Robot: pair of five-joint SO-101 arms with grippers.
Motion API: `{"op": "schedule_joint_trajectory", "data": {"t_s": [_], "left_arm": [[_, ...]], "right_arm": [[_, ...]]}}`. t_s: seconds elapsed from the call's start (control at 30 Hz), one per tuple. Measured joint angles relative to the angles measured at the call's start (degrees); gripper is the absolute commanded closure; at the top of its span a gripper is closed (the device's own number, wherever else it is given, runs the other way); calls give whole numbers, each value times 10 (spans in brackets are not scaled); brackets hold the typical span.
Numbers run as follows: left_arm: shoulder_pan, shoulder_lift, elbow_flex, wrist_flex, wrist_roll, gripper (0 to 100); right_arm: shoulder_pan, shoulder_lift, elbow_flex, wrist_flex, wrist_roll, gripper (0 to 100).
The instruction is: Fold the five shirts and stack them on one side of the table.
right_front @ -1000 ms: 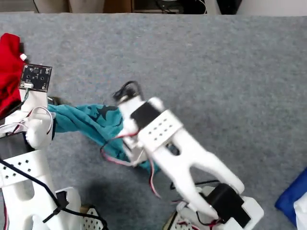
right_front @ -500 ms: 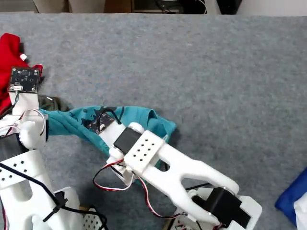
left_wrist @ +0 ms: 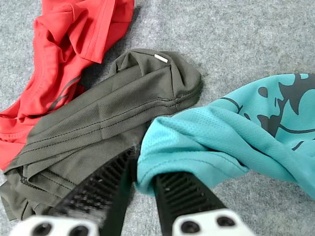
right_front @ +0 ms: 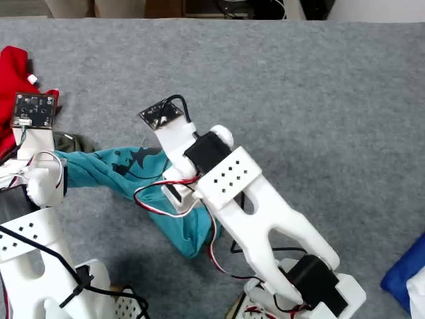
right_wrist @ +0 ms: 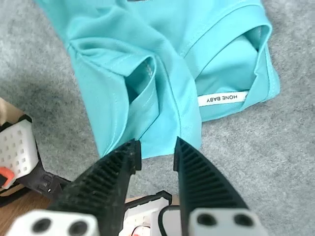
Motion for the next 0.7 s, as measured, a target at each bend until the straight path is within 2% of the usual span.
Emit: {"op": "schedule_joint_trajectory", "data": {"t_s": [0.1, 0.3, 0.43, 0.7], "left_arm": [[0, 0, 0, 0, 0, 980], [0, 0, 0, 0, 0, 980], [0, 0, 0, 0, 0, 980], [0, 0, 0, 0, 0, 980]], "right_arm": [[0, 0, 34, -29, -1, 882], [-24, 0, 110, -120, -86, 882], [-24, 0, 142, -168, -110, 882], [-56, 1, 176, -134, -134, 882]]}}
